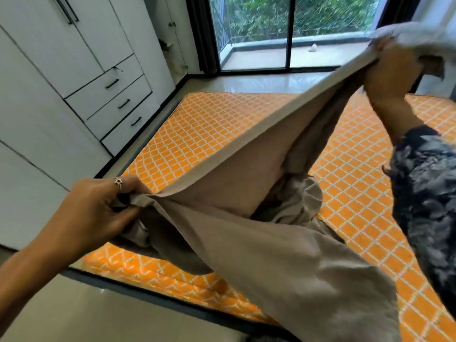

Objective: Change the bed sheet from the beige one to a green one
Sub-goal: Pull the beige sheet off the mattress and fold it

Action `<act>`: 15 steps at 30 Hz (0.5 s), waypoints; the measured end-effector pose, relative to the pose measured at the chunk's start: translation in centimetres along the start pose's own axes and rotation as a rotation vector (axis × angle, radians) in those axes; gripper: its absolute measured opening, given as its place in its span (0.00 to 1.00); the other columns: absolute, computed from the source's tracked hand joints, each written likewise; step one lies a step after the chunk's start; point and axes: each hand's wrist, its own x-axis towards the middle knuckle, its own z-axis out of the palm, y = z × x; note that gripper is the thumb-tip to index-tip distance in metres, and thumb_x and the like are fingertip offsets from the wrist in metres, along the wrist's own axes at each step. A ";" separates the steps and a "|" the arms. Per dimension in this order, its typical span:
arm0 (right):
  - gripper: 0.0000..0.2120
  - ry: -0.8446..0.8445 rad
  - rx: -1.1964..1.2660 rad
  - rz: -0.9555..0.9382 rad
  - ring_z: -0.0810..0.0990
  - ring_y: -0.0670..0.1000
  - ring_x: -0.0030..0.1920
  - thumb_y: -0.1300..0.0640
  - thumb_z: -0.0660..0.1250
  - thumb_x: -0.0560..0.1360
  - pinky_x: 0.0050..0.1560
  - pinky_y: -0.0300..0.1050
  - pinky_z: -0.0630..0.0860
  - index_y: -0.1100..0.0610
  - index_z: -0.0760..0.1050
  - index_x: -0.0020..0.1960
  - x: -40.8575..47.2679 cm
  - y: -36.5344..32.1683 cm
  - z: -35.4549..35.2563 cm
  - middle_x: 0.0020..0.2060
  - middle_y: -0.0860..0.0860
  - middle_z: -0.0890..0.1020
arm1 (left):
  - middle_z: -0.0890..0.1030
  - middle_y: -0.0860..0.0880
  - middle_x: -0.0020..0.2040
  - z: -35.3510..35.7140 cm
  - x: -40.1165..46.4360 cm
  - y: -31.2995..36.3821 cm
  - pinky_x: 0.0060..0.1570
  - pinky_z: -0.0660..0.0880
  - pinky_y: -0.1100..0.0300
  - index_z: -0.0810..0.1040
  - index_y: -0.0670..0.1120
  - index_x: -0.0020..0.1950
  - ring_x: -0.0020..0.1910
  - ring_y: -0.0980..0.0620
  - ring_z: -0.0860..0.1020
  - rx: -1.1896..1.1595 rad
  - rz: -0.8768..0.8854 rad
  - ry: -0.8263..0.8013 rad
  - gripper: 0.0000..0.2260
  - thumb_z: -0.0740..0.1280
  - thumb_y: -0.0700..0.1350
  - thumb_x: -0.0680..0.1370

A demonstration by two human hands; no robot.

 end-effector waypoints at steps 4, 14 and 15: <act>0.12 0.068 0.140 0.191 0.75 0.56 0.48 0.54 0.52 0.77 0.57 0.59 0.72 0.52 0.74 0.52 -0.5 4.0 -1.4 0.47 0.56 0.77 | 0.81 0.57 0.37 -0.2 1.4 -1.3 0.32 0.72 0.63 0.77 0.58 0.48 0.33 0.62 0.79 -0.015 -0.006 0.010 0.09 0.62 0.55 0.70; 0.11 0.156 0.476 0.536 0.81 0.53 0.41 0.55 0.57 0.63 0.42 0.53 0.81 0.48 0.77 0.38 -4.1 19.2 -6.8 0.35 0.47 0.77 | 0.81 0.53 0.30 0.6 4.8 -0.2 0.32 0.71 0.62 0.78 0.57 0.41 0.35 0.60 0.78 -0.031 0.111 -0.030 0.05 0.62 0.52 0.70; 0.14 0.249 0.406 0.511 0.81 0.52 0.42 0.53 0.56 0.61 0.47 0.55 0.80 0.45 0.78 0.40 -5.5 19.1 -9.0 0.36 0.48 0.79 | 0.81 0.53 0.32 0.3 5.0 -0.2 0.33 0.72 0.60 0.78 0.57 0.42 0.34 0.59 0.79 -0.060 0.090 -0.023 0.06 0.62 0.53 0.71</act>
